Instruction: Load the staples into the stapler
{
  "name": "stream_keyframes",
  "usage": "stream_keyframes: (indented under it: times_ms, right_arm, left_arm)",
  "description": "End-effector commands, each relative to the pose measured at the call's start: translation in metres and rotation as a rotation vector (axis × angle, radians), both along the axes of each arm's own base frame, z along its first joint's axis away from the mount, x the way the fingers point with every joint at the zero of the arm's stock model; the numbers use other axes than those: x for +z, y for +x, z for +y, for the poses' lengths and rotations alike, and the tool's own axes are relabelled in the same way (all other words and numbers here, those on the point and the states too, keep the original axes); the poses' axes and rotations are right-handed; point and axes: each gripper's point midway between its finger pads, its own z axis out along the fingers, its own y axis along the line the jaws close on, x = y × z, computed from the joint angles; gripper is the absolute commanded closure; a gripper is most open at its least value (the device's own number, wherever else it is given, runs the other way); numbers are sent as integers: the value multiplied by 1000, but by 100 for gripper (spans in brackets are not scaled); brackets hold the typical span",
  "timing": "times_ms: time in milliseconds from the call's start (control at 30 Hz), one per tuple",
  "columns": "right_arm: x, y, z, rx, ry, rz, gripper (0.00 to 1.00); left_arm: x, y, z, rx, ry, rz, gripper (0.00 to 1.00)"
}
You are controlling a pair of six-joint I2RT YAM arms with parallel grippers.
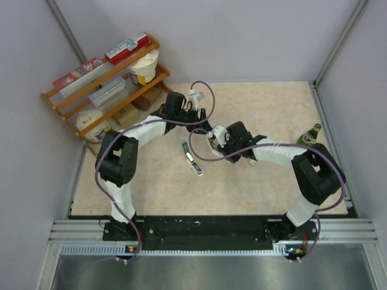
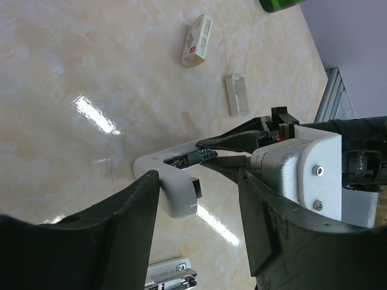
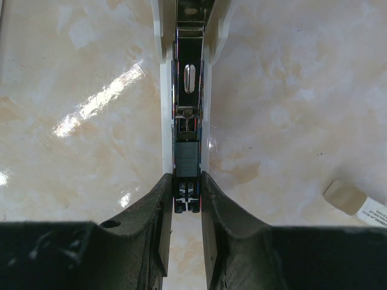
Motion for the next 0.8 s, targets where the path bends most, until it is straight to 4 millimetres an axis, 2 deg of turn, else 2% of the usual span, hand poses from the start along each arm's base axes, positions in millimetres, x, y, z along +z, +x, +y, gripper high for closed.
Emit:
stream_keyframes:
  times_ms: [0,400,567,767]
  right_arm:
    - [8,6,14,30,11,-20,78]
    - [8,6,14,29,9,-20,78]
    - [8,6,14,30,9,-20,78]
    - [8,6,14,30,10,-19,77]
  left_arm:
    - [28,-14,-17,-67,-75,-43,41]
    - [32,-11,-16,-72,-52,-80,41]
    - [31,0,-9,-57,4,-106,42]
    - [42,11,0,-40,17,-135,42]
